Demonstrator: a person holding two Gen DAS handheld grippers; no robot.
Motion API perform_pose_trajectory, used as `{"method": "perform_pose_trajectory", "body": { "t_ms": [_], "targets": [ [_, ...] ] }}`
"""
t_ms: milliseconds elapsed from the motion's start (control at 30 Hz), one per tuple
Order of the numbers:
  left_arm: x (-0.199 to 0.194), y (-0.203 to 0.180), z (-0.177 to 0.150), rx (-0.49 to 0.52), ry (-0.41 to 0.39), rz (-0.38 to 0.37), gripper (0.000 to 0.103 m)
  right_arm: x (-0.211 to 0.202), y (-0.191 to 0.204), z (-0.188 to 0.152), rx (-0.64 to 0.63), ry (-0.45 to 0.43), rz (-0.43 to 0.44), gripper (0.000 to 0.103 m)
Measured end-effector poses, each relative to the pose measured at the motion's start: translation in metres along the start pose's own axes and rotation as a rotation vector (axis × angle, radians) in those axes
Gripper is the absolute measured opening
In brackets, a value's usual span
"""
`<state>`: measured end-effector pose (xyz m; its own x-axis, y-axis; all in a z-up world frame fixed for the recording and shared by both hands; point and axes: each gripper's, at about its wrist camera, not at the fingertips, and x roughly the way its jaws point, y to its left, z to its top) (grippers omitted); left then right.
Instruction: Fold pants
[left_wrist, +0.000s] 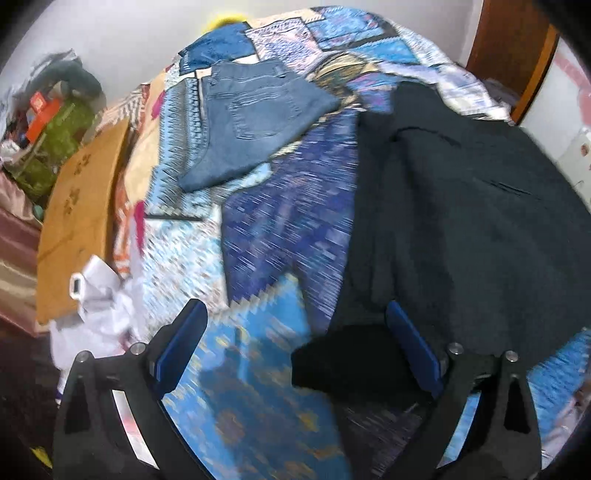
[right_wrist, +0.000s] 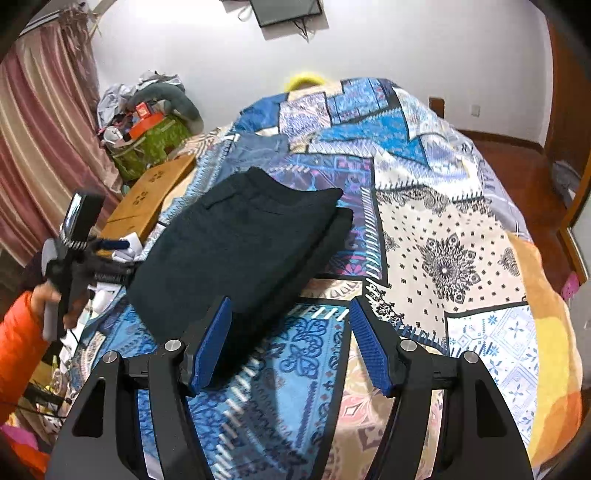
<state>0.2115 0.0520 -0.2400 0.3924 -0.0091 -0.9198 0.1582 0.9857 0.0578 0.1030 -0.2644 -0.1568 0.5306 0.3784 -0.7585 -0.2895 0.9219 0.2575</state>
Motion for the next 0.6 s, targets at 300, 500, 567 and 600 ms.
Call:
{"method": "perform_pose_trajectory", "body": {
  "t_ms": [300, 500, 567, 600],
  "targets": [
    [-0.048, -0.043, -0.014, 0.031, -0.139, 0.003, 0.092, -0.004, 0.011, -0.007, -0.034, -0.029, 0.004, 0.062],
    [-0.063, -0.069, -0.010, 0.079, -0.204, -0.017, 0.071, 0.013, 0.004, -0.011, -0.022, 0.000, -0.037, 0.062],
    [-0.052, -0.073, -0.010, 0.080, -0.178, -0.006, 0.065, 0.017, 0.000, -0.013, -0.007, 0.000, -0.018, 0.061],
    [-0.045, -0.073, -0.010, 0.070, -0.161, -0.012, 0.061, 0.018, -0.002, -0.014, 0.000, 0.000, -0.008, 0.058]
  ]
}}
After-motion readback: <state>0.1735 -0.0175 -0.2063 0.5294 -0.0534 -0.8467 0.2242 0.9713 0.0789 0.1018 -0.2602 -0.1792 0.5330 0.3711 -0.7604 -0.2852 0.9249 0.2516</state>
